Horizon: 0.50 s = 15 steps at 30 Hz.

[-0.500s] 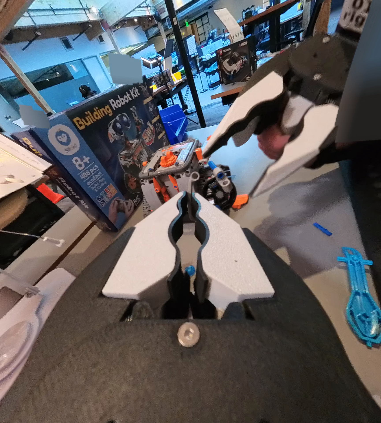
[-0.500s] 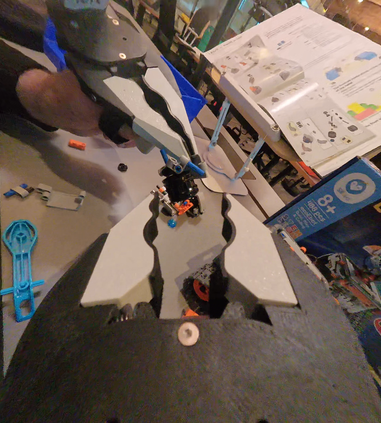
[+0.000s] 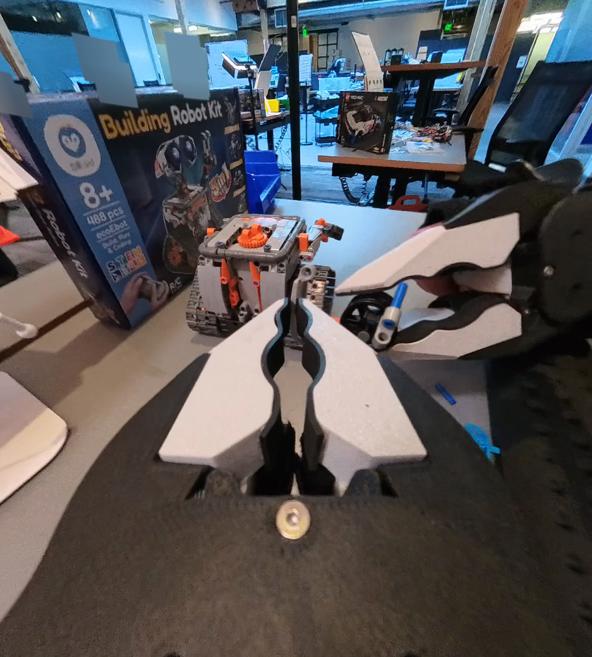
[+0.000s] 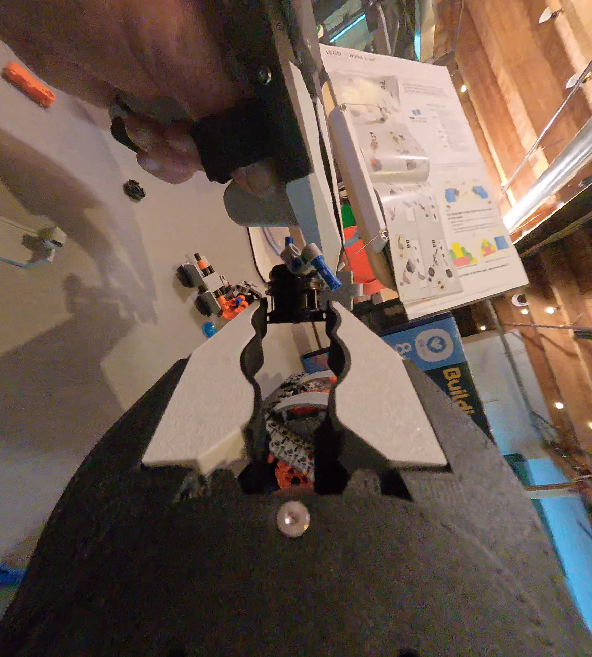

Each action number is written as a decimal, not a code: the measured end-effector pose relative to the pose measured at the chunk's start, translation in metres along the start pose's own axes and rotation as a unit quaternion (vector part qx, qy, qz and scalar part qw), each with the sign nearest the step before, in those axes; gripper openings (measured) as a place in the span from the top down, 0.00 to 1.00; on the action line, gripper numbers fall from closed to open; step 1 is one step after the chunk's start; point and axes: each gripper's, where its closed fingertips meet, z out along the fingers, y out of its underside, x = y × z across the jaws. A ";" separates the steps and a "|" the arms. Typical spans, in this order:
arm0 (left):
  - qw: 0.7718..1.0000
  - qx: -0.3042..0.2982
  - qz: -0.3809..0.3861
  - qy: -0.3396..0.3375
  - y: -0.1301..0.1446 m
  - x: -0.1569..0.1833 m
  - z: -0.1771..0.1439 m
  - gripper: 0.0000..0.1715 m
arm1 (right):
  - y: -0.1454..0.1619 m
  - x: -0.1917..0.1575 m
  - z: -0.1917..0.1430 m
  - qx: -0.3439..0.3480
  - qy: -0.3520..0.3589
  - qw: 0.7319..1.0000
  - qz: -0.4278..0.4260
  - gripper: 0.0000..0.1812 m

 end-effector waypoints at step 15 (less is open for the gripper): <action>0.998 0.019 0.038 0.047 -0.010 0.017 -0.004 0.99 | -0.013 -0.010 -0.009 0.029 0.021 0.993 -0.112 0.83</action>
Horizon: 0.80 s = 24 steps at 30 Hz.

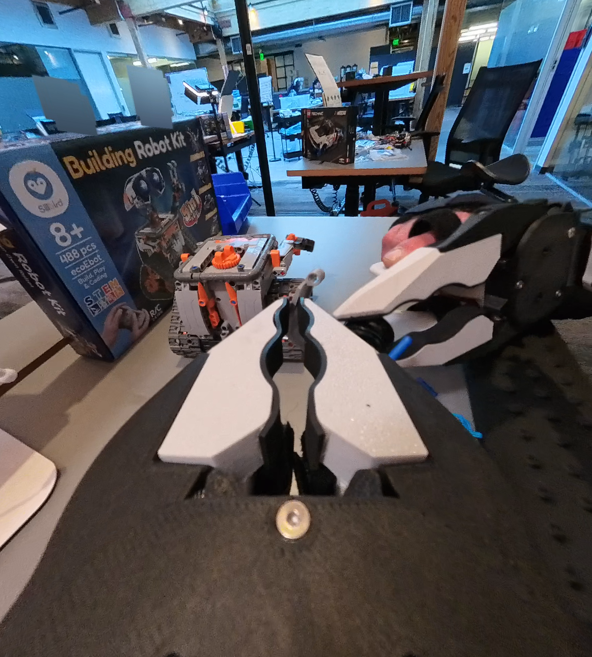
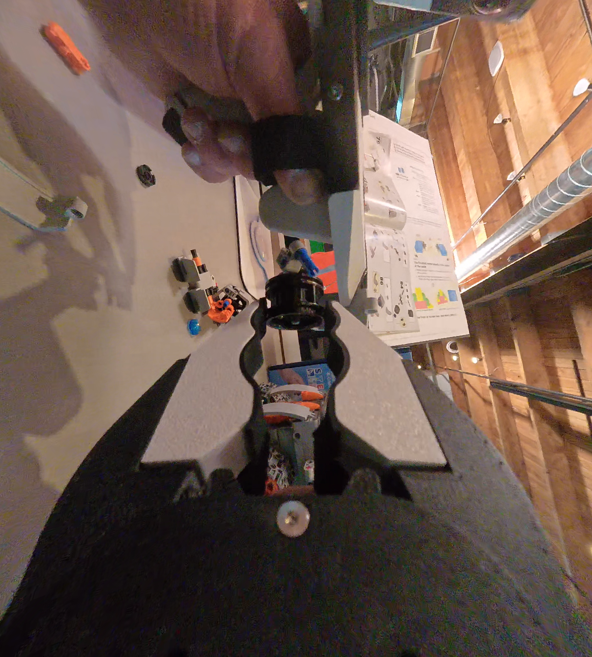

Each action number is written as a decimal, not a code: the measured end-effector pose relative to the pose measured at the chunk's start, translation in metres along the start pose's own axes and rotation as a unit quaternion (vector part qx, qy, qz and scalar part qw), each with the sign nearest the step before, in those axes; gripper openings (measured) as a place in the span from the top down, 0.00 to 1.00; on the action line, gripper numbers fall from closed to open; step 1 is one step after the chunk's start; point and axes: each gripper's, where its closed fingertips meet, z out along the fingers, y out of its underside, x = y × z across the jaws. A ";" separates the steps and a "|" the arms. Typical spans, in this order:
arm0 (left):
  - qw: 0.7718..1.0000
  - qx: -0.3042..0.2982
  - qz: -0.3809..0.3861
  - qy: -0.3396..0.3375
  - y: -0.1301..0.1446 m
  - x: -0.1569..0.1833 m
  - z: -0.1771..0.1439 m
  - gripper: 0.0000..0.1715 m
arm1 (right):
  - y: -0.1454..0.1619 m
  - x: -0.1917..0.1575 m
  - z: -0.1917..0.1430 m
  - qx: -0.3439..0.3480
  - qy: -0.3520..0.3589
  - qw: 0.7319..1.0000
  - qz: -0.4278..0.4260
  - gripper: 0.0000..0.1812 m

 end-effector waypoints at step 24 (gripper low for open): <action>0.992 -0.012 0.106 0.064 0.001 0.020 -0.013 0.81 | 0.031 0.016 0.002 -0.062 0.023 0.997 0.044 0.83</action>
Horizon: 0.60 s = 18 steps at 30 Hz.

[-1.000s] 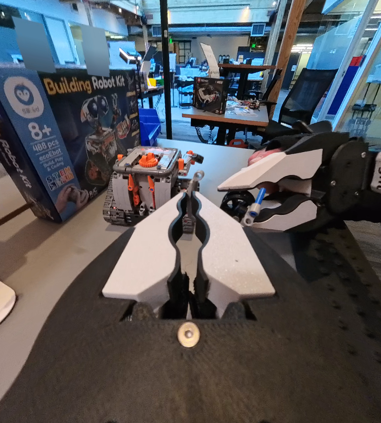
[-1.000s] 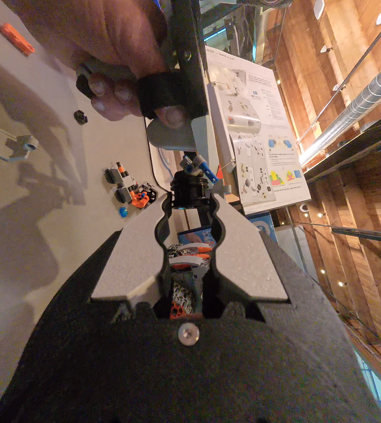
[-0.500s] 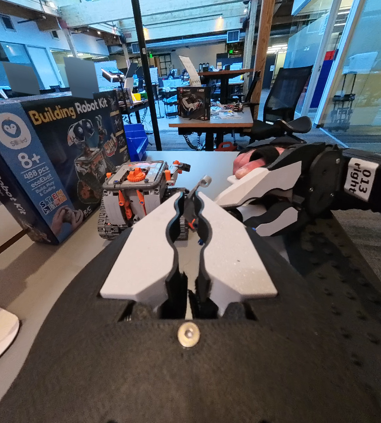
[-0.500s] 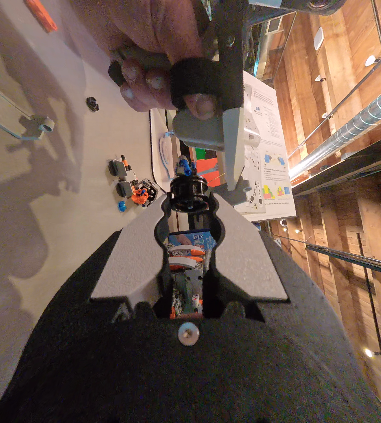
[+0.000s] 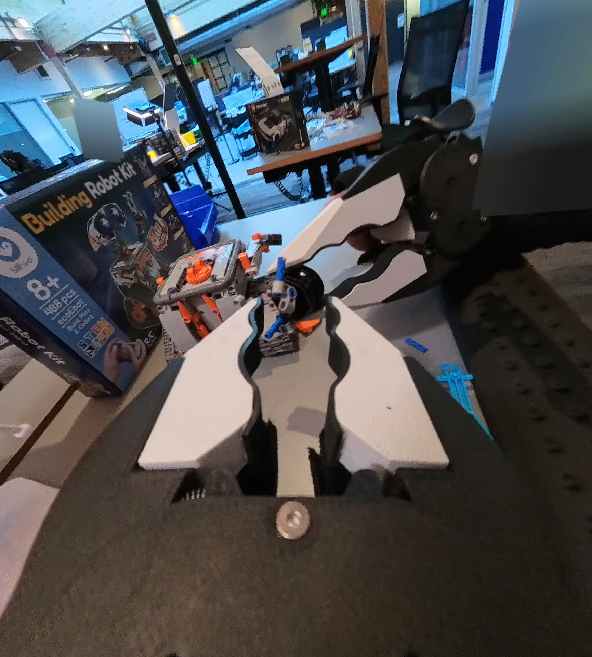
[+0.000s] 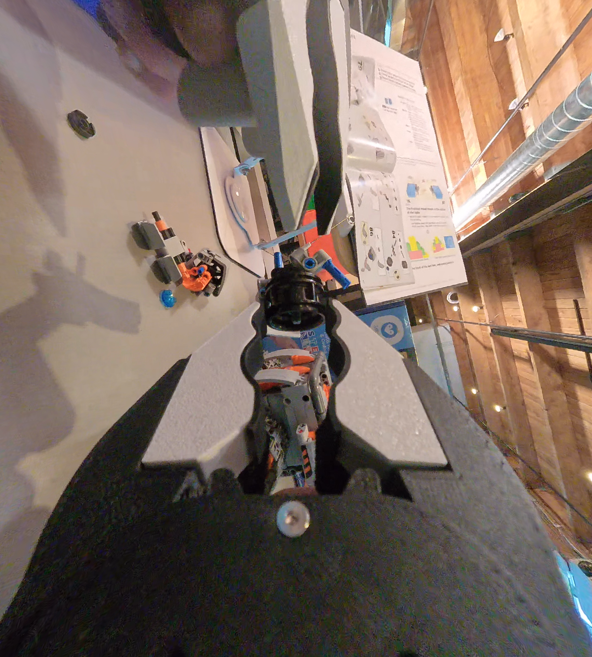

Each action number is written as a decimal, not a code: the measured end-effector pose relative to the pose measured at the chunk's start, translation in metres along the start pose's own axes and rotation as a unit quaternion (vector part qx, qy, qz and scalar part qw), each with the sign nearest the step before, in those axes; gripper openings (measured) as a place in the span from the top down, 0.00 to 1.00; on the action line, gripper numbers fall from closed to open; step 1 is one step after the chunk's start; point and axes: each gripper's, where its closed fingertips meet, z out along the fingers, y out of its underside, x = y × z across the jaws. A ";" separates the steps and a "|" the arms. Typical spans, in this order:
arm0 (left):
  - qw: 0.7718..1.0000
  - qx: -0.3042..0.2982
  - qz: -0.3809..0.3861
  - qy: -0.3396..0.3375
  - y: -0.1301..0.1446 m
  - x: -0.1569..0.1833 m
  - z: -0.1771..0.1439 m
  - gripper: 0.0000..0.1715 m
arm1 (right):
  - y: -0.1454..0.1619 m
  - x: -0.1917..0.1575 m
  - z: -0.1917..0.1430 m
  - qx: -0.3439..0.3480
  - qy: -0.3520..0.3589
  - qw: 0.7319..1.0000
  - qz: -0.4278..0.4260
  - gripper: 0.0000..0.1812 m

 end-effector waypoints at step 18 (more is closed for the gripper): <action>0.989 0.039 -0.137 0.047 -0.005 0.002 0.004 0.97 | -0.015 -0.002 -0.003 0.017 0.002 1.000 -0.012 0.83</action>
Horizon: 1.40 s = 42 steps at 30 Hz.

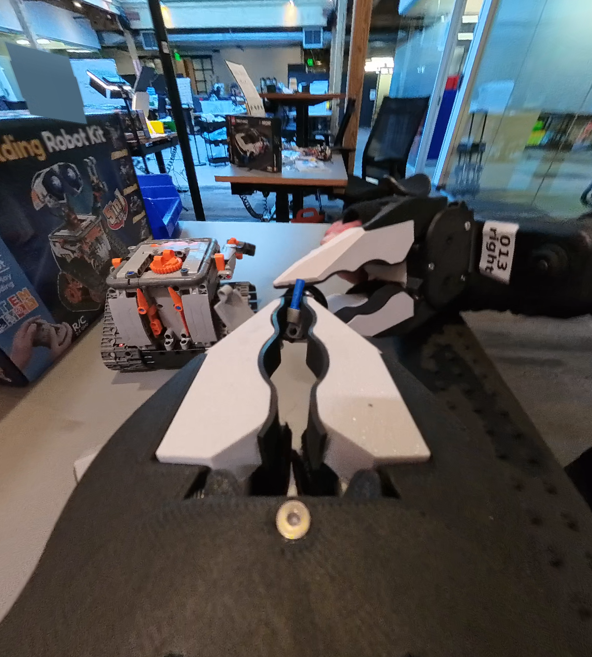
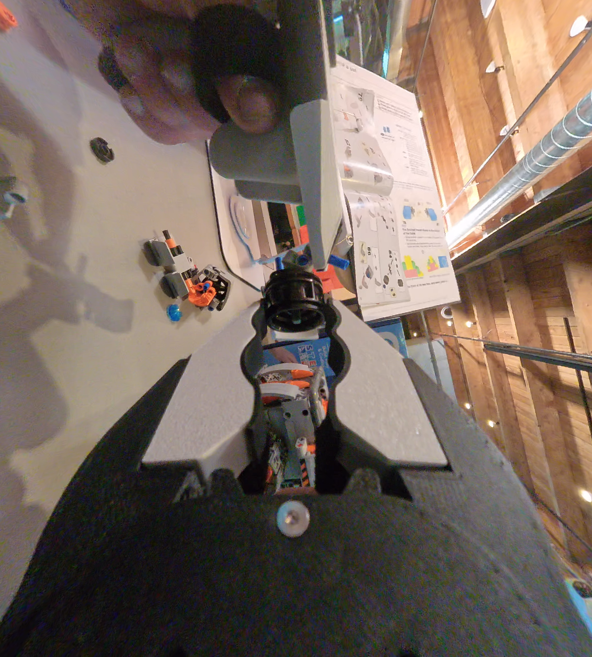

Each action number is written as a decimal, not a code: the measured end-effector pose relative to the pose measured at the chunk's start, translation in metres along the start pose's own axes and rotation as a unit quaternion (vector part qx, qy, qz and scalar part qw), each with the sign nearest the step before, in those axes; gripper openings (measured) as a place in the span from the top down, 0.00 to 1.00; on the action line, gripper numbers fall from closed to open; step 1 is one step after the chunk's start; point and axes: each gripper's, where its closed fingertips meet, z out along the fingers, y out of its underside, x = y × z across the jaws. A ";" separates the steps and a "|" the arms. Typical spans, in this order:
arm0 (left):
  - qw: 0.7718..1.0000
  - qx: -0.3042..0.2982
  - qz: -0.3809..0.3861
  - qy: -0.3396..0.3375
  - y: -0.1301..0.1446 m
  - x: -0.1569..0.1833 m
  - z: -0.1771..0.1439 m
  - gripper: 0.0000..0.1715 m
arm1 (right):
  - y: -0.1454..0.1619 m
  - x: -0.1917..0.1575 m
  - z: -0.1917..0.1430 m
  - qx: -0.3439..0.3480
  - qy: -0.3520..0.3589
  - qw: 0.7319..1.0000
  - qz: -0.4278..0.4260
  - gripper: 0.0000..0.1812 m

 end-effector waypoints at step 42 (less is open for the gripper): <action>0.986 0.103 -0.126 0.039 -0.028 -0.005 -0.006 0.94 | -0.012 0.018 0.000 0.088 -0.074 0.957 0.266 0.83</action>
